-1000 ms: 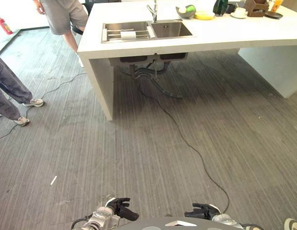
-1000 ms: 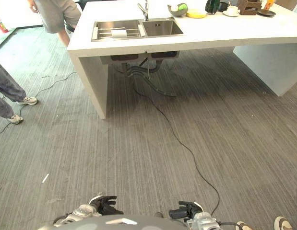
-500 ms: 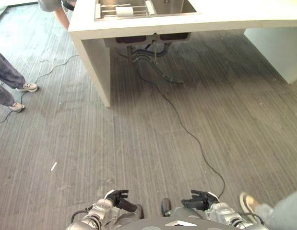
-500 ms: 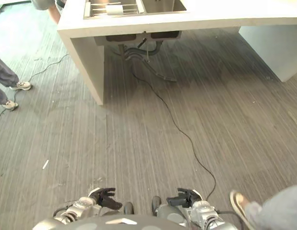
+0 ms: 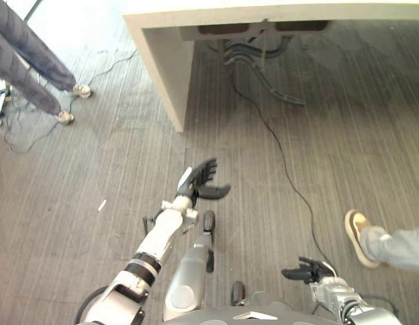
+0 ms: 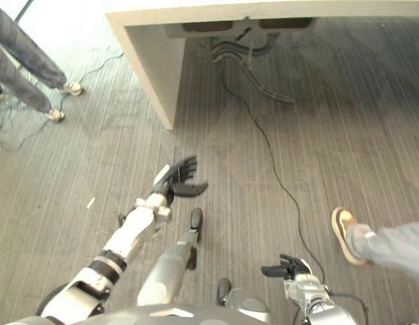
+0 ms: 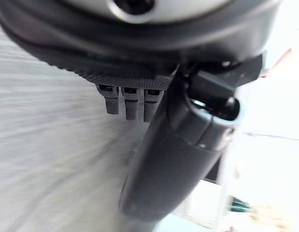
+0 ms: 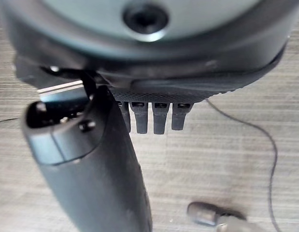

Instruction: Place the dishes in the dishwasher.

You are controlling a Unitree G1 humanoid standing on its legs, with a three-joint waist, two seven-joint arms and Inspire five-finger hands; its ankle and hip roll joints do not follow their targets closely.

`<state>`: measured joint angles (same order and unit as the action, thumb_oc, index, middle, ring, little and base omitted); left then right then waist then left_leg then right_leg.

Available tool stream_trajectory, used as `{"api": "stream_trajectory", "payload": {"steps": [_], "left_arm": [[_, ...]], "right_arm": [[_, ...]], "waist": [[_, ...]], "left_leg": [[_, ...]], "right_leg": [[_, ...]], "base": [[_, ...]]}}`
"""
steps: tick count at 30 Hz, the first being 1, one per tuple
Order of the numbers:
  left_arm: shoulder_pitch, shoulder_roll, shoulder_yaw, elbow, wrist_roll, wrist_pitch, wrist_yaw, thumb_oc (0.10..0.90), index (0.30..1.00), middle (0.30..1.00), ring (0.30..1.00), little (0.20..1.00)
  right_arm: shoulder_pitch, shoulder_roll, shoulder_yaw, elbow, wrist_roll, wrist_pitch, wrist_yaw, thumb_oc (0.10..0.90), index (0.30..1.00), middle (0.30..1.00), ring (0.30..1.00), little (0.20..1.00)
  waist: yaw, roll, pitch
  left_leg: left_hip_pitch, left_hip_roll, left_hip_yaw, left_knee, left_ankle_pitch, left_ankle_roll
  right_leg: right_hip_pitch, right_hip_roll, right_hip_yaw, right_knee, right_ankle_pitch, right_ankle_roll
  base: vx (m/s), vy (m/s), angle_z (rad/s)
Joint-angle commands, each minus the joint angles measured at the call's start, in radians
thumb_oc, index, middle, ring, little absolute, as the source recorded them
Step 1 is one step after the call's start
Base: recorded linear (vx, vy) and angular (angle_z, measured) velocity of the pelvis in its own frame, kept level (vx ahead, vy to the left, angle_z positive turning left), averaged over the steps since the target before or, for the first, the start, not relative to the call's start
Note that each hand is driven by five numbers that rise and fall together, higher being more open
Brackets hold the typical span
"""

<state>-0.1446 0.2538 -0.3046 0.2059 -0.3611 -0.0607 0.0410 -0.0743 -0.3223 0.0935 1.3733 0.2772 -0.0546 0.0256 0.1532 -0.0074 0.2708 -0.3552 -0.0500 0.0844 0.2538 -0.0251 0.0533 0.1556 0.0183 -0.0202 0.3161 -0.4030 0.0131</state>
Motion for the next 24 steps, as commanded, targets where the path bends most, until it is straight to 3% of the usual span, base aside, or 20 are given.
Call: {"api": "stream_trajectory", "payload": {"steps": [1, 2, 3, 4, 5, 6, 7, 8, 9, 11, 12, 14, 17, 18, 19, 20, 21, 22, 24], "left_arm": [[-0.175, 0.088, 0.066, -0.071, 0.053, -0.131, 0.016, 0.800, 0.900, 0.900, 0.900, 0.900], [-0.175, 0.088, 0.067, -0.072, 0.053, -0.130, 0.016, 0.800, 0.900, 0.900, 0.900, 0.900], [-0.184, 0.106, 0.085, -0.126, 0.068, -0.137, 0.013, 0.800, 0.900, 0.900, 0.900, 0.900], [-0.220, 0.144, 0.121, -0.208, 0.120, -0.145, 0.019, 0.800, 0.900, 0.900, 0.900, 0.900], [-0.229, 0.151, 0.131, -0.245, 0.128, -0.151, 0.020, 0.800, 0.900, 0.900, 0.900, 0.900], [-0.249, 0.153, 0.135, -0.272, 0.136, -0.163, 0.018, 0.800, 0.900, 0.900, 0.900, 0.900], [-0.249, 0.153, 0.135, -0.272, 0.136, -0.163, 0.018, 0.800, 0.900, 0.900, 0.900, 0.900], [-0.264, 0.159, 0.134, -0.310, 0.155, -0.176, 0.020, 0.800, 0.900, 0.900, 0.900, 0.900], [-0.296, 0.178, 0.136, -0.363, 0.166, -0.200, 0.024, 0.800, 0.900, 0.900, 0.900, 0.900], [-0.334, 0.169, 0.130, -0.392, 0.156, -0.216, 0.029, 0.800, 0.900, 0.900, 0.900, 0.900], [-0.345, 0.166, 0.123, -0.395, 0.153, -0.218, 0.025, 0.800, 0.900, 0.900, 0.900, 0.900], [-0.369, 0.155, 0.106, -0.402, 0.139, -0.228, 0.019, 0.800, 0.900, 0.900, 0.900, 0.900], [-0.383, 0.130, 0.085, -0.402, 0.126, -0.235, 0.007, 0.800, 0.900, 0.900, 0.900, 0.900], [-0.385, 0.113, 0.075, -0.398, 0.110, -0.233, 0.006, 0.800, 0.900, 0.900, 0.900, 0.900], [-0.385, 0.113, 0.075, -0.398, 0.110, -0.233, 0.006, 0.800, 0.900, 0.900, 0.900, 0.900], [-0.381, 0.106, 0.071, -0.390, 0.112, -0.236, 0.010, 0.800, 0.900, 0.900, 0.900, 0.900], [-0.369, 0.099, 0.066, -0.387, 0.109, -0.229, 0.008, 0.800, 0.900, 0.900, 0.900, 0.900], [-0.369, 0.099, 0.066, -0.387, 0.109, -0.229, 0.008, 0.800, 0.900, 0.900, 0.900, 0.900], [-0.367, 0.084, 0.049, -0.371, 0.113, -0.223, 0.015, 0.800, 0.900, 0.900, 0.900, 0.900]], "right_arm": [[0.087, -0.034, -0.002, 0.023, -0.046, 0.017, 0.019, 0.800, 0.900, 0.900, 0.900, 0.900], [0.086, -0.034, -0.002, 0.023, -0.046, 0.017, 0.019, 0.800, 0.900, 0.900, 0.900, 0.900], [0.094, -0.033, -0.010, 0.025, -0.045, 0.023, 0.029, 0.800, 0.900, 0.900, 0.900, 0.900], [0.117, -0.029, -0.026, 0.067, -0.054, 0.031, 0.040, 0.800, 0.900, 0.900, 0.900, 0.900], [0.135, -0.025, -0.027, 0.074, -0.050, 0.031, 0.051, 0.800, 0.900, 0.900, 0.900, 0.900], [0.140, -0.022, -0.026, 0.074, -0.046, 0.030, 0.062, 0.800, 0.900, 0.900, 0.900, 0.900], [0.140, -0.022, -0.026, 0.074, -0.046, 0.030, 0.062, 0.800, 0.900, 0.900, 0.900, 0.900], [0.150, -0.019, -0.019, 0.075, -0.051, 0.026, 0.069, 0.800, 0.900, 0.900, 0.900, 0.900], [0.155, -0.020, -0.007, 0.075, -0.058, 0.028, 0.077, 0.800, 0.900, 0.900, 0.900, 0.900], [0.149, -0.018, 0.007, 0.095, -0.063, 0.035, 0.079, 0.800, 0.900, 0.900, 0.900, 0.900], [0.148, -0.014, 0.010, 0.102, -0.061, 0.041, 0.084, 0.800, 0.900, 0.900, 0.900, 0.900], [0.136, -0.010, 0.019, 0.091, -0.044, 0.042, 0.087, 0.800, 0.900, 0.900, 0.900, 0.900], [0.118, -0.014, 0.023, 0.080, -0.028, 0.044, 0.086, 0.800, 0.900, 0.900, 0.900, 0.900], [0.102, -0.025, 0.023, 0.069, -0.011, 0.043, 0.085, 0.800, 0.900, 0.900, 0.900, 0.900], [0.102, -0.025, 0.023, 0.069, -0.011, 0.043, 0.085, 0.800, 0.900, 0.900, 0.900, 0.900], [0.095, -0.034, 0.022, 0.056, 0.014, 0.042, 0.079, 0.800, 0.900, 0.900, 0.900, 0.900], [0.096, -0.042, 0.008, 0.049, 0.038, 0.035, 0.071, 0.800, 0.900, 0.900, 0.900, 0.900], [0.096, -0.042, 0.008, 0.049, 0.038, 0.035, 0.071, 0.800, 0.900, 0.900, 0.900, 0.900], [0.108, -0.054, -0.011, 0.049, 0.055, 0.034, 0.066, 0.800, 0.900, 0.900, 0.900, 0.900]], "waist": [[-0.006, -0.020, -0.118], [-0.004, -0.017, -0.120], [-0.017, -0.006, -0.106], [-0.047, 0.028, -0.093], [-0.069, 0.035, -0.092], [-0.095, 0.042, -0.090], [-0.095, 0.042, -0.090], [-0.122, 0.048, -0.094], [-0.147, 0.031, -0.106], [-0.169, 0.033, -0.110], [-0.172, 0.033, -0.116], [-0.171, 0.034, -0.131], [-0.177, 0.052, -0.146], [-0.186, 0.053, -0.136], [-0.189, 0.055, -0.138], [-0.193, 0.051, -0.131], [-0.190, 0.050, -0.133], [-0.190, 0.050, -0.133], [-0.174, 0.045, -0.126]], "left_leg": [[0.020, -0.020, -0.038, -0.017, 0.031, -0.046], [0.017, -0.017, -0.037, -0.018, 0.033, -0.046], [0.071, -0.018, -0.043, -0.028, 0.007, -0.030], [0.197, -0.015, -0.052, -0.069, -0.028, -0.015], [0.252, -0.021, -0.064, -0.080, -0.046, -0.014], [0.303, -0.020, -0.082, -0.091, -0.050, -0.021], [0.303, -0.020, -0.082, -0.091, -0.050, -0.021], [0.358, -0.019, -0.101, -0.105, -0.061, -0.031], [0.403, -0.028, -0.101, -0.116, -0.090, -0.055], [0.450, -0.029, -0.108, -0.110, -0.113, -0.071], [0.469, -0.028, -0.104, -0.099, -0.117, -0.078], [0.472, -0.022, -0.113, -0.042, -0.124, -0.089], [0.451, -0.008, -0.115, 0.049, -0.090, -0.116], [0.396, 0.005, -0.098, 0.216, -0.004, -0.166], [0.389, 0.007, -0.100, 0.226, -0.008, -0.166], [0.355, 0.023, -0.083, 0.283, 0.037, -0.183], [0.315, 0.074, -0.029, 0.239, 0.014, -0.157], [0.315, 0.074, -0.029, 0.239, 0.014, -0.157], [0.277, 0.116, 0.039, 0.060, 0.001, -0.148]], "right_leg": [[-0.072, -0.171, 0.049, 0.424, 0.536, 0.158], [-0.077, -0.168, 0.051, 0.425, 0.538, 0.158], [-0.137, -0.165, 0.056, 0.524, 0.572, 0.152], [-0.246, -0.179, 0.030, 0.583, 0.473, 0.121], [-0.288, -0.164, 0.027, 0.557, 0.407, 0.115], [-0.332, -0.134, 0.020, 0.499, 0.361, 0.113], [-0.332, -0.134, 0.020, 0.499, 0.361, 0.113], [-0.360, -0.102, 0.001, 0.384, 0.297, 0.111], [-0.376, -0.096, -0.015, 0.052, 0.299, 0.150], [-0.352, -0.076, -0.001, -0.167, 0.377, 0.181], [-0.356, -0.075, 0.005, -0.183, 0.394, 0.191], [-0.324, -0.077, 0.024, -0.178, 0.397, 0.174], [-0.290, -0.074, 0.039, -0.154, 0.382, 0.143], [-0.266, -0.073, 0.035, -0.128, 0.346, 0.109], [-0.270, -0.072, 0.032, -0.125, 0.345, 0.108], [-0.244, -0.066, 0.035, -0.127, 0.326, 0.088], [-0.198, -0.071, 0.019, -0.139, 0.298, 0.079], [-0.198, -0.071, 0.019, -0.139, 0.298, 0.079], [-0.149, -0.094, -0.028, -0.171, 0.284, 0.082]], "base": [[0.66, 0.198, -0.27], [0.45, 0.121, 0.02], [0.65, 0.179, 0.46], [0.86, 0.180, 0.22], [0.85, 0.077, 0.31], [0.42, -0.033, 0.01], [0.41, -0.103, 0.24], [0.51, -0.254, 0.39], [0.68, -0.339, 0.68], [0.55, -0.312, 1.26], [0.44, -0.269, 1.21], [0.38, -0.247, 0.52], [0.25, -0.204, 0.05], [0.13, -0.149, 0.00], [0.20, -0.238, 0.29], [0.25, -0.183, 0.42], [0.25, -0.183, 0.32], [0.27, -0.113, 0.26], [0.20, -0.039, 0.76]]}}
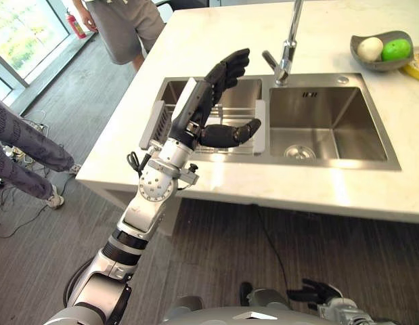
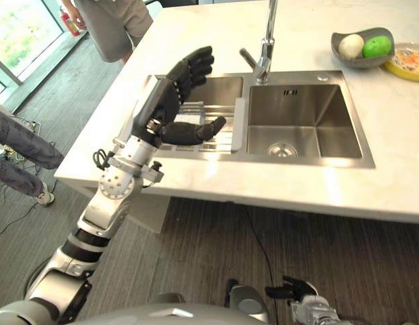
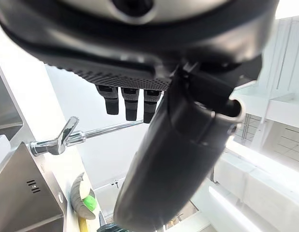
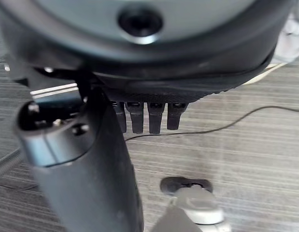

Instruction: Place the dishes in the dishwasher.

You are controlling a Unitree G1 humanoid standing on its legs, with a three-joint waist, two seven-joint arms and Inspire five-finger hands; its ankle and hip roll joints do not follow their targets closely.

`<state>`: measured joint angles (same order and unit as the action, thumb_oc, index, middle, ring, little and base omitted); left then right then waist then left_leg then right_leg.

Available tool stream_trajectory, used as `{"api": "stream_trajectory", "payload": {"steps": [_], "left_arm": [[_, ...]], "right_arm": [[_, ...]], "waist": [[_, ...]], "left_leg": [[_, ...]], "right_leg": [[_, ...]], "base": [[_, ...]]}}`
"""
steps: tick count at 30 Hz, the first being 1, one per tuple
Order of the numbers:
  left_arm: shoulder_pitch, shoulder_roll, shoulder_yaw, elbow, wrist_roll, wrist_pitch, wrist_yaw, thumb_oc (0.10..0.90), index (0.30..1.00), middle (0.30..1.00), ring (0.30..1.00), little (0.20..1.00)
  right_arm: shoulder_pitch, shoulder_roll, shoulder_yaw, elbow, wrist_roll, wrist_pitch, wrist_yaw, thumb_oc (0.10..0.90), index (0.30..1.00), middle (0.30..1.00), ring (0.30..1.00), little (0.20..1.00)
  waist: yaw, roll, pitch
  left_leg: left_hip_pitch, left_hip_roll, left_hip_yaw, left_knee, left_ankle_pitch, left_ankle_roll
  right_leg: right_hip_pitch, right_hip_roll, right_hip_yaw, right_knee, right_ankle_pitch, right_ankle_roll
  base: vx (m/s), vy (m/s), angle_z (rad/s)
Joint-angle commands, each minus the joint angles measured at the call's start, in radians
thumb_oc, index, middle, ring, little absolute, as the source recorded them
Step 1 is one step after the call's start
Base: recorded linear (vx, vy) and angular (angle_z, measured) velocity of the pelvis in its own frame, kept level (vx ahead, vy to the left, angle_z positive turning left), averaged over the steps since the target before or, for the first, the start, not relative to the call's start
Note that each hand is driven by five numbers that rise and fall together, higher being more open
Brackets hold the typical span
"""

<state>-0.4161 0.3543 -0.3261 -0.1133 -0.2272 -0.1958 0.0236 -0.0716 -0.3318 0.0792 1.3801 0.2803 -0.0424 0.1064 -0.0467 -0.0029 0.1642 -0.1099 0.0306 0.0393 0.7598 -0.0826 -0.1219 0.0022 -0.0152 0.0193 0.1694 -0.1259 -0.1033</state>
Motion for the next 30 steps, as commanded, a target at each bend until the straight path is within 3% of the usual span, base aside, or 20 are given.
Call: {"api": "stream_trajectory", "payload": {"steps": [1, 2, 3, 11, 18, 23, 29, 30], "left_arm": [[-0.100, -0.010, 0.073, -0.046, -0.017, -0.093, 0.042, 0.800, 0.900, 0.900, 0.900, 0.900], [-0.100, -0.010, 0.073, -0.045, -0.017, -0.093, 0.042, 0.800, 0.900, 0.900, 0.900, 0.900], [-0.103, -0.010, 0.073, -0.031, -0.011, -0.088, 0.043, 0.800, 0.900, 0.900, 0.900, 0.900], [-0.063, 0.010, 0.093, -0.011, 0.013, -0.064, 0.033, 0.800, 0.900, 0.900, 0.900, 0.900], [-0.023, 0.078, 0.126, -0.031, 0.031, -0.067, 0.000, 0.800, 0.900, 0.900, 0.900, 0.900], [0.024, 0.142, 0.171, -0.084, 0.001, -0.078, -0.038, 0.800, 0.900, 0.900, 0.900, 0.900], [0.054, 0.162, 0.200, -0.101, -0.002, -0.077, -0.046, 0.800, 0.900, 0.900, 0.900, 0.900], [0.090, 0.198, 0.241, -0.117, -0.005, -0.079, -0.051, 0.800, 0.900, 0.900, 0.900, 0.900]], "right_arm": [[0.105, -0.046, 0.003, 0.043, 0.053, 0.024, -0.012, 0.800, 0.900, 0.900, 0.900, 0.900], [0.105, -0.046, 0.003, 0.043, 0.053, 0.024, -0.012, 0.800, 0.900, 0.900, 0.900, 0.900], [0.118, -0.050, -0.003, 0.056, 0.038, 0.023, -0.012, 0.800, 0.900, 0.900, 0.900, 0.900], [0.154, -0.017, 0.000, 0.082, -0.007, 0.033, 0.001, 0.800, 0.900, 0.900, 0.900, 0.900], [0.178, -0.090, -0.036, 0.092, -0.043, 0.034, 0.024, 0.800, 0.900, 0.900, 0.900, 0.900], [0.195, -0.104, -0.045, 0.097, -0.058, 0.042, 0.045, 0.800, 0.900, 0.900, 0.900, 0.900], [0.200, -0.112, -0.051, 0.099, -0.060, 0.043, 0.054, 0.800, 0.900, 0.900, 0.900, 0.900], [0.205, -0.120, -0.060, 0.102, -0.065, 0.045, 0.065, 0.800, 0.900, 0.900, 0.900, 0.900]], "waist": [[0.020, 0.041, -0.020], [0.020, 0.040, -0.020], [0.009, 0.060, -0.030], [0.011, 0.080, -0.059], [0.030, 0.059, -0.065], [0.041, 0.059, -0.073], [0.047, 0.058, -0.073], [0.054, 0.060, -0.071]], "left_leg": [[0.037, 0.037, 0.090, -0.478, 0.061, 0.023], [0.039, 0.036, 0.091, -0.482, 0.063, 0.023], [0.071, 0.036, 0.101, -0.563, 0.085, 0.018], [0.169, -0.003, 0.123, -0.709, 0.049, 0.030], [0.201, -0.006, 0.147, -0.786, 0.040, 0.043], [0.233, -0.008, 0.154, -0.805, 0.034, 0.048], [0.239, -0.008, 0.152, -0.804, 0.033, 0.047], [0.241, -0.009, 0.147, -0.800, 0.034, 0.047]], "right_leg": [[0.002, -0.061, -0.067, -0.027, 0.004, 0.201], [0.002, -0.061, -0.067, -0.028, 0.004, 0.201], [0.018, -0.056, -0.081, -0.043, 0.004, 0.208], [0.055, -0.073, -0.077, -0.119, 0.028, 0.233], [0.055, -0.077, -0.073, -0.156, 0.052, 0.254], [0.072, -0.079, -0.069, -0.166, 0.055, 0.261], [0.078, -0.081, -0.074, -0.169, 0.056, 0.262], [0.081, -0.084, -0.077, -0.170, 0.057, 0.264]], "base": [[0.13, -0.023, 0.68], [0.12, 0.040, 0.09], [0.15, 0.067, -0.07], [0.12, 0.082, -0.14], [0.02, 0.014, -0.27], [0.06, 0.001, 0.00], [0.02, -0.017, 0.11], [0.03, -0.045, 0.00]]}}
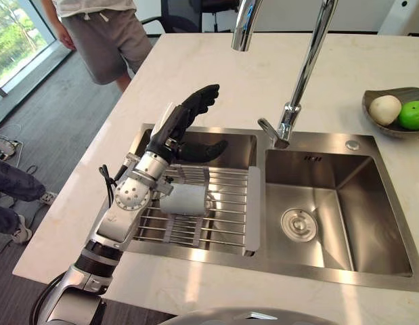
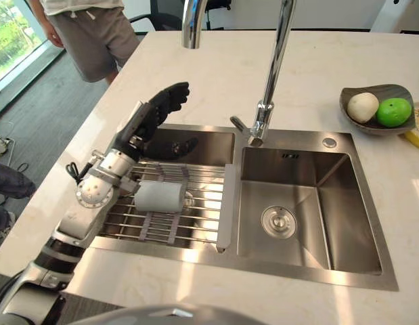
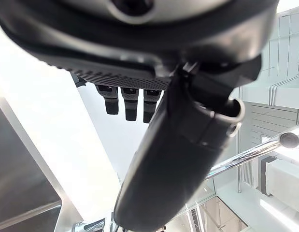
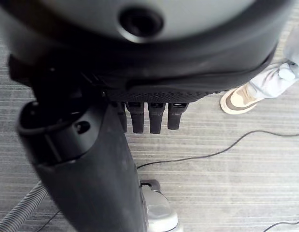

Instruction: Place the dishes in the dishwasher.

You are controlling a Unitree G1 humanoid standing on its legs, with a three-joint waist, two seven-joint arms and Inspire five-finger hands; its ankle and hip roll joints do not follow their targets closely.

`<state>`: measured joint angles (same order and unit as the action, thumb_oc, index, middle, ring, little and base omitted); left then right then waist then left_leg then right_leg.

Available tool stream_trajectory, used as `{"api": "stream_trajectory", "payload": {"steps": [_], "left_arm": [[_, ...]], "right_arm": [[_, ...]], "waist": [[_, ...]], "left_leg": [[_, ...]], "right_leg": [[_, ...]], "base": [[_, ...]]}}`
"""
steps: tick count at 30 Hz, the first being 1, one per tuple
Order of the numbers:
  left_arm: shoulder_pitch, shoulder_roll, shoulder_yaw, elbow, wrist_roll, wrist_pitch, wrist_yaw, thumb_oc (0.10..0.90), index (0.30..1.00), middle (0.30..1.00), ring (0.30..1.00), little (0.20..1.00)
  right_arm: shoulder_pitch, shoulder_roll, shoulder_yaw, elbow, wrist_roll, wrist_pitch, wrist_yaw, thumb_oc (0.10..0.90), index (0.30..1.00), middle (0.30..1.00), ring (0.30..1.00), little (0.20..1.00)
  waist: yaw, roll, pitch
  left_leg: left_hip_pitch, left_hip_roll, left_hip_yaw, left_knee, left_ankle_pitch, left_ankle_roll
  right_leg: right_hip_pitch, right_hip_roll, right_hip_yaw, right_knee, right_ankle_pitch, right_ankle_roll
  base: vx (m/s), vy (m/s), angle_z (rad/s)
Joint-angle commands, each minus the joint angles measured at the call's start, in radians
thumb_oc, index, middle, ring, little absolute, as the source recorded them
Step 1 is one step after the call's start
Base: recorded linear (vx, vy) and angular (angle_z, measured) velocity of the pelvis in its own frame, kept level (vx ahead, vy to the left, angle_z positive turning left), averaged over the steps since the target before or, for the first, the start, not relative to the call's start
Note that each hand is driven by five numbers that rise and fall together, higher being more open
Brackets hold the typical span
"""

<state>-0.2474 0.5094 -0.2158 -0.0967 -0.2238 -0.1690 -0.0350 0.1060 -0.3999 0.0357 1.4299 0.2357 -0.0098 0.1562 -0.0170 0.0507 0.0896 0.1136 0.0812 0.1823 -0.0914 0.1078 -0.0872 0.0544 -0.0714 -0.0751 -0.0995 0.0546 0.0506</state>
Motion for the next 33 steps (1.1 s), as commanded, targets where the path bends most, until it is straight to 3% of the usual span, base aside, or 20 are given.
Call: {"api": "stream_trajectory", "payload": {"steps": [1, 6, 9, 11, 14, 16, 18, 20, 21, 24, 30, 32, 33], "left_arm": [[-0.063, 0.062, 0.157, -0.141, -0.013, -0.108, 0.003, 0.800, 0.900, 0.900, 0.900, 0.900], [-0.038, 0.081, 0.184, -0.153, -0.017, -0.112, 0.000, 0.800, 0.900, 0.900, 0.900, 0.900], [0.051, 0.170, 0.277, -0.155, -0.031, -0.117, -0.015, 0.800, 0.900, 0.900, 0.900, 0.900], [0.051, 0.170, 0.277, -0.155, -0.031, -0.117, -0.015, 0.800, 0.900, 0.900, 0.900, 0.900], [0.104, 0.234, 0.285, -0.137, -0.072, -0.108, -0.054, 0.800, 0.900, 0.900, 0.900, 0.900], [0.080, 0.266, 0.238, -0.119, -0.052, -0.091, -0.073, 0.800, 0.900, 0.900, 0.900, 0.900], [0.080, 0.266, 0.238, -0.119, -0.052, -0.091, -0.073, 0.800, 0.900, 0.900, 0.900, 0.900], [0.080, 0.306, 0.225, -0.123, -0.026, -0.090, -0.091, 0.800, 0.900, 0.900, 0.900, 0.900], [0.083, 0.368, 0.197, -0.140, -0.028, -0.092, -0.125, 0.800, 0.900, 0.900, 0.900, 0.900], [0.078, 0.407, 0.151, -0.160, -0.040, -0.087, -0.159, 0.800, 0.900, 0.900, 0.900, 0.900], [0.048, 0.413, 0.093, -0.166, -0.002, -0.085, -0.172, 0.800, 0.900, 0.900, 0.900, 0.900], [-0.016, 0.407, -0.003, -0.164, 0.067, -0.080, -0.191, 0.800, 0.900, 0.900, 0.900, 0.900], [-0.018, 0.407, -0.005, -0.163, 0.067, -0.080, -0.190, 0.800, 0.900, 0.900, 0.900, 0.900]], "right_arm": [[0.032, -0.056, -0.019, 0.053, -0.020, 0.013, 0.024, 0.800, 0.900, 0.900, 0.900, 0.900], [0.035, -0.058, -0.018, 0.052, -0.027, 0.014, 0.032, 0.800, 0.900, 0.900, 0.900, 0.900], [0.049, -0.074, -0.026, 0.046, -0.040, 0.014, 0.054, 0.800, 0.900, 0.900, 0.900, 0.900], [0.049, -0.074, -0.026, 0.046, -0.040, 0.014, 0.054, 0.800, 0.900, 0.900, 0.900, 0.900], [-0.027, -0.049, 0.015, 0.027, -0.002, 0.017, 0.071, 0.800, 0.900, 0.900, 0.900, 0.900], [-0.018, 0.012, 0.033, 0.036, -0.010, 0.025, 0.059, 0.800, 0.900, 0.900, 0.900, 0.900], [-0.018, 0.012, 0.033, 0.036, -0.010, 0.025, 0.059, 0.800, 0.900, 0.900, 0.900, 0.900], [-0.006, 0.023, 0.035, 0.037, -0.013, 0.025, 0.060, 0.800, 0.900, 0.900, 0.900, 0.900], [0.005, 0.029, 0.045, 0.035, -0.020, 0.023, 0.061, 0.800, 0.900, 0.900, 0.900, 0.900], [0.008, 0.037, 0.058, 0.032, -0.021, 0.021, 0.058, 0.800, 0.900, 0.900, 0.900, 0.900], [0.007, 0.043, 0.065, 0.033, -0.019, 0.021, 0.059, 0.800, 0.900, 0.900, 0.900, 0.900], [0.005, 0.046, 0.072, 0.031, -0.014, 0.019, 0.057, 0.800, 0.900, 0.900, 0.900, 0.900], [0.006, 0.046, 0.070, 0.031, -0.014, 0.019, 0.056, 0.800, 0.900, 0.900, 0.900, 0.900]], "waist": [[0.027, 0.009, 0.005], [0.030, 0.010, 0.004], [0.040, 0.017, 0.006], [0.040, 0.017, 0.006], [0.065, 0.020, -0.016], [0.067, 0.026, -0.022], [0.067, 0.026, -0.022], [0.065, 0.027, -0.023], [0.060, 0.027, -0.024], [0.056, 0.026, -0.023], [0.053, 0.025, -0.022], [0.043, 0.022, -0.022], [0.045, 0.022, -0.022]], "left_leg": [[0.015, -0.061, 0.002, 0.053, -0.157, 0.012], [0.016, -0.060, 0.002, 0.053, -0.157, 0.011], [0.014, -0.059, 0.001, 0.054, -0.155, 0.008], [0.014, -0.059, 0.001, 0.054, -0.155, 0.008], [0.019, -0.059, -0.008, 0.050, -0.156, 0.006], [0.022, -0.060, -0.017, 0.051, -0.157, 0.007], [0.022, -0.060, -0.017, 0.051, -0.157, 0.007], [0.023, -0.059, -0.019, 0.049, -0.157, 0.008], [0.022, -0.057, -0.018, 0.047, -0.156, 0.006], [0.018, -0.054, -0.012, 0.045, -0.153, 0.007], [0.020, -0.051, -0.007, 0.043, -0.154, 0.008], [0.024, -0.048, 0.003, 0.039, -0.156, 0.010], [0.024, -0.048, 0.003, 0.039, -0.156, 0.010]], "right_leg": [[0.029, -0.030, 0.014, 0.100, -0.123, 0.113], [0.028, -0.032, 0.012, 0.101, -0.124, 0.114], [0.027, -0.034, 0.005, 0.105, -0.123, 0.116], [0.027, -0.034, 0.005, 0.105, -0.123, 0.116], [0.043, -0.037, -0.005, 0.098, -0.125, 0.115], [0.049, -0.038, -0.010, 0.098, -0.126, 0.115], [0.049, -0.038, -0.010, 0.098, -0.126, 0.115], [0.049, -0.038, -0.013, 0.098, -0.126, 0.117], [0.045, -0.037, -0.012, 0.100, -0.125, 0.119], [0.037, -0.035, -0.008, 0.101, -0.121, 0.122], [0.036, -0.031, -0.005, 0.101, -0.121, 0.122], [0.033, -0.027, 0.004, 0.098, -0.119, 0.125], [0.033, -0.027, 0.005, 0.098, -0.119, 0.125]], "base": [[0.03, -0.045, 0.00], [0.01, -0.008, 0.14], [0.02, -0.038, 0.04], [0.01, -0.008, -0.02], [0.07, -0.034, 0.01], [0.02, -0.026, 0.18], [0.00, -0.014, 0.08], [0.00, -0.030, 0.05], [0.00, 0.000, 0.00], [-0.02, -0.034, -0.02], [-0.01, -0.013, -0.04], [-0.01, -0.028, -0.06], [0.00, 0.000, 0.00]]}}
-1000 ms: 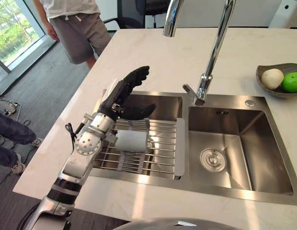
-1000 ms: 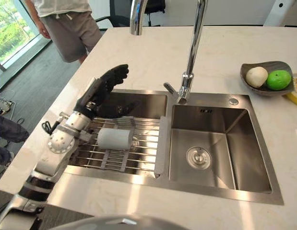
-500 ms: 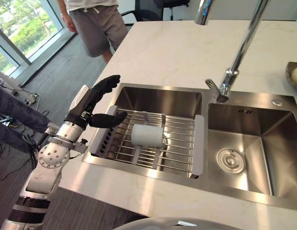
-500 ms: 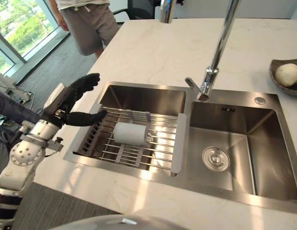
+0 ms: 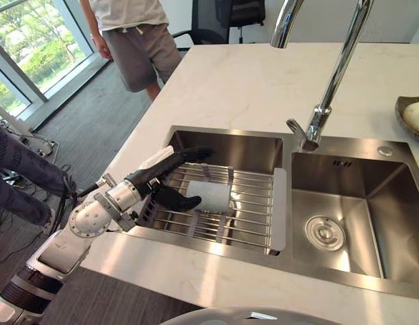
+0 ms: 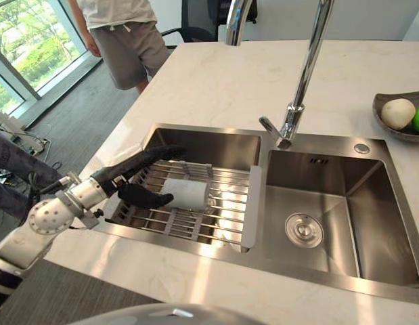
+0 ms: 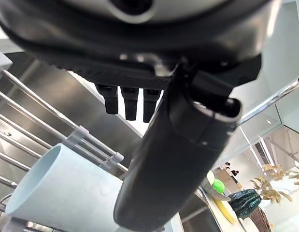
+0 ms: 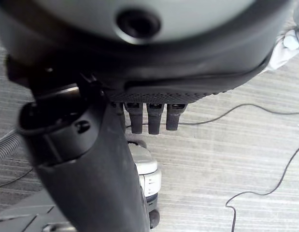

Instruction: Place the dishes in the dishwasher.

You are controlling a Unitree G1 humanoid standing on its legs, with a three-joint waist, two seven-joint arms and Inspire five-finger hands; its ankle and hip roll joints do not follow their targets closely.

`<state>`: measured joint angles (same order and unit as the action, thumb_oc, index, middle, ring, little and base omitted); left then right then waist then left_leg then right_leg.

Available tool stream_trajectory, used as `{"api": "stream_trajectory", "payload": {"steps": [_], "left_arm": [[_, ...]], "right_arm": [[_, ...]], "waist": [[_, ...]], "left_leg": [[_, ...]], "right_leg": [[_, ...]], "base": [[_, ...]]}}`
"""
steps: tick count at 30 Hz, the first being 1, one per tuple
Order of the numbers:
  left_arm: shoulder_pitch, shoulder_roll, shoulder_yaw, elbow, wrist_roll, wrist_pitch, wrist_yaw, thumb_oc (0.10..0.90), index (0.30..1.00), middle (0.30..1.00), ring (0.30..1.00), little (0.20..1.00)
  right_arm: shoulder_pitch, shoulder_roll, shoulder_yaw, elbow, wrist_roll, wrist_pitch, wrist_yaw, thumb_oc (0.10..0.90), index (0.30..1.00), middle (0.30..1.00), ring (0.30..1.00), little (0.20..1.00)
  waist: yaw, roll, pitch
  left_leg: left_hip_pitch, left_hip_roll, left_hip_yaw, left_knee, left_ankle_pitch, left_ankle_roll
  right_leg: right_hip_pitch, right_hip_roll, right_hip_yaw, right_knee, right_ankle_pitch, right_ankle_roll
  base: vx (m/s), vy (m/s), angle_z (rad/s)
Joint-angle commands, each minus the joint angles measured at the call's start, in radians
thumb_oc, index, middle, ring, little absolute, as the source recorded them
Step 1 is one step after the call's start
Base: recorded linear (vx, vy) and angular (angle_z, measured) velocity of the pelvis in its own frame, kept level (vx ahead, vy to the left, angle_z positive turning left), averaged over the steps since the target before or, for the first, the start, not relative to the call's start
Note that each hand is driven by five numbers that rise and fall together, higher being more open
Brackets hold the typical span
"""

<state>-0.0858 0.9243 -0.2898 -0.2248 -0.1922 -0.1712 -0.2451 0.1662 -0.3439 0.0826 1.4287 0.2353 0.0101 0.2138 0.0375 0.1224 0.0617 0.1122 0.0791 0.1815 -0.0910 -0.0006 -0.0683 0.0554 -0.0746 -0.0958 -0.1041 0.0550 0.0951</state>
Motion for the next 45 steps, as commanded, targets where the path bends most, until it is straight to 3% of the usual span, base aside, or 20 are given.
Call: {"api": "stream_trajectory", "payload": {"steps": [1, 12, 23, 35, 36, 37, 45], "left_arm": [[-0.189, -0.010, 0.052, -0.030, 0.046, -0.076, 0.016, 0.800, 0.900, 0.900, 0.900, 0.900], [-0.229, -0.004, -0.033, 0.036, 0.240, -0.051, -0.001, 0.800, 0.900, 0.900, 0.900, 0.900], [-0.238, -0.016, -0.073, 0.092, 0.315, -0.028, -0.027, 0.800, 0.900, 0.900, 0.900, 0.900], [-0.309, -0.114, -0.195, 0.227, 0.553, -0.013, -0.020, 0.800, 0.900, 0.900, 0.900, 0.900], [-0.323, -0.113, -0.212, 0.234, 0.576, -0.013, -0.024, 0.500, 0.451, 0.451, 0.451, 0.451], [-0.336, -0.112, -0.227, 0.245, 0.593, -0.014, -0.023, 0.400, 0.300, 0.300, 0.300, 0.300], [-0.385, -0.061, -0.296, 0.239, 0.739, -0.060, 0.015, 0.400, 0.300, 0.300, 0.300, 0.300]], "right_arm": [[-0.055, -0.008, 0.025, 0.031, -0.011, -0.001, -0.002, 0.800, 0.900, 0.900, 0.900, 0.900], [-0.057, -0.005, 0.019, 0.023, 0.013, -0.001, -0.003, 0.800, 0.900, 0.900, 0.900, 0.900], [-0.063, -0.010, 0.023, 0.010, 0.019, 0.002, 0.002, 0.800, 0.900, 0.900, 0.900, 0.900], [-0.076, -0.015, 0.029, 0.000, 0.020, 0.002, -0.006, 0.800, 0.900, 0.900, 0.900, 0.900], [-0.075, -0.017, 0.028, -0.001, 0.019, 0.003, -0.006, 0.800, 0.900, 0.900, 0.900, 0.900], [-0.075, -0.020, 0.028, -0.003, 0.020, 0.002, -0.007, 0.800, 0.900, 0.900, 0.900, 0.900], [-0.069, -0.031, 0.025, -0.011, 0.032, -0.008, -0.022, 0.800, 0.900, 0.900, 0.900, 0.900]], "waist": [[-0.012, -0.051, 0.008], [-0.022, -0.054, 0.012], [-0.023, -0.060, 0.016], [-0.032, -0.067, 0.029], [-0.034, -0.067, 0.031], [-0.036, -0.066, 0.033], [-0.037, -0.061, 0.041]], "left_leg": [[0.025, -0.045, 0.007, 0.039, -0.048, -0.008], [0.024, -0.042, 0.030, 0.042, -0.054, -0.003], [0.015, -0.041, 0.035, 0.046, -0.057, 0.000], [0.010, -0.041, 0.041, 0.040, -0.061, 0.006], [0.008, -0.041, 0.044, 0.040, -0.062, 0.006], [0.007, -0.042, 0.045, 0.040, -0.062, 0.007], [0.000, -0.042, 0.064, 0.039, -0.064, 0.010]], "right_leg": [[0.030, -0.022, 0.030, 0.101, -0.117, 0.080], [0.018, -0.013, 0.048, 0.101, -0.115, 0.082], [0.007, -0.010, 0.054, 0.105, -0.115, 0.082], [-0.007, -0.008, 0.065, 0.104, -0.114, 0.081], [-0.011, -0.007, 0.068, 0.106, -0.113, 0.082], [-0.014, -0.007, 0.071, 0.106, -0.112, 0.082], [-0.032, -0.005, 0.084, 0.108, -0.106, 0.088]], "base": [[-0.01, -0.011, -0.06], [0.00, -0.005, -0.11], [0.00, 0.001, -0.03], [0.00, 0.000, 0.00], [0.00, 0.000, 0.00], [0.00, 0.000, 0.00], [-0.01, 0.004, -0.09]]}}
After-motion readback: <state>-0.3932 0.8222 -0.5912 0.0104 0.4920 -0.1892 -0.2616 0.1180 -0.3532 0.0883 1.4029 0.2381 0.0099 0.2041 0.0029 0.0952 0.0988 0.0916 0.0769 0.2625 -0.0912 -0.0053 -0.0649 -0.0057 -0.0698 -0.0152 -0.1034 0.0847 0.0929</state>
